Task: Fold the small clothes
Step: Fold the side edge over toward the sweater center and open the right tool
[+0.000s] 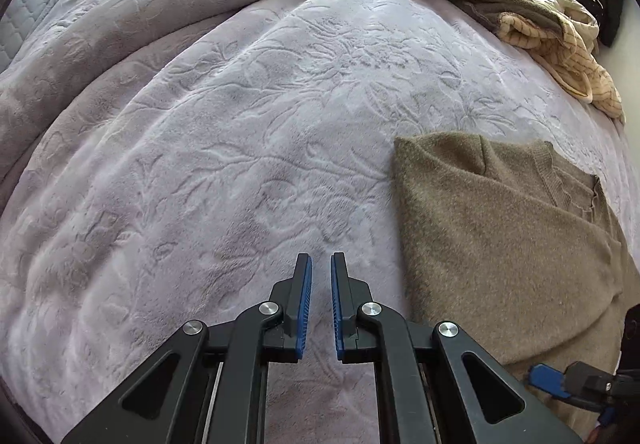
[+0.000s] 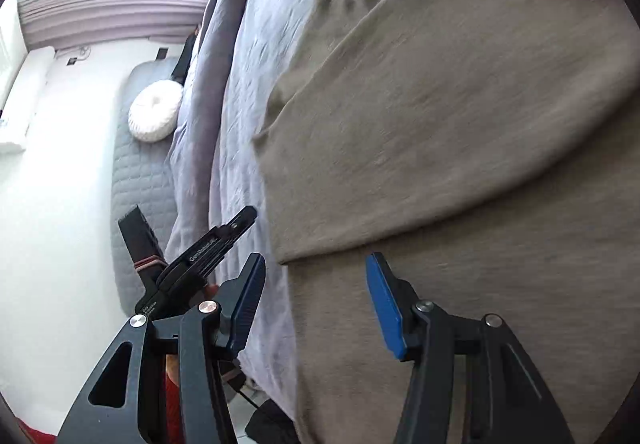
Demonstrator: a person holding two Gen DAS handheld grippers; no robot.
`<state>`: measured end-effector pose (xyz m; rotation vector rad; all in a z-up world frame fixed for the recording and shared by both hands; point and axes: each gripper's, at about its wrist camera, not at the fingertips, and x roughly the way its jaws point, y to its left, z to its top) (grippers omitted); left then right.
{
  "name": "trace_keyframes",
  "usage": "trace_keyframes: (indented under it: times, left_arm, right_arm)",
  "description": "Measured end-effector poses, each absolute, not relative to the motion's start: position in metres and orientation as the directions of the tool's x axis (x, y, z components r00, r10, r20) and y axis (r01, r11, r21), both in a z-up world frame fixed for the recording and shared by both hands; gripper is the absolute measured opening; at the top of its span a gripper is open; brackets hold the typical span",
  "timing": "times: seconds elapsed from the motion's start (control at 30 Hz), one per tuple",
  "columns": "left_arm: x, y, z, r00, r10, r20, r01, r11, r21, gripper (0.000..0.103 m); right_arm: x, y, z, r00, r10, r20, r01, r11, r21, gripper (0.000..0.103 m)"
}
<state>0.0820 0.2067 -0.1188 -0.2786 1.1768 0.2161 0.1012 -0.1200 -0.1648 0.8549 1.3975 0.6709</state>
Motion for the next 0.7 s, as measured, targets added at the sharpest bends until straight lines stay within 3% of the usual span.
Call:
trace_keyframes:
  times: [0.43,0.7]
  left_arm:
    - [0.04,0.236,-0.124,0.343,0.035,-0.939,-0.363,0.927,-0.098,0.011]
    - [0.029,0.246,-0.12,0.336,0.074,-0.939,-0.385,0.921,-0.065,0.011]
  right_arm:
    - [0.109,-0.023,-0.172,0.068,0.841,-0.537,0.007,0.538,0.843,0.057]
    - [0.1,0.006,-0.18,0.033,0.774,-0.632,-0.091,0.632,0.77,0.057]
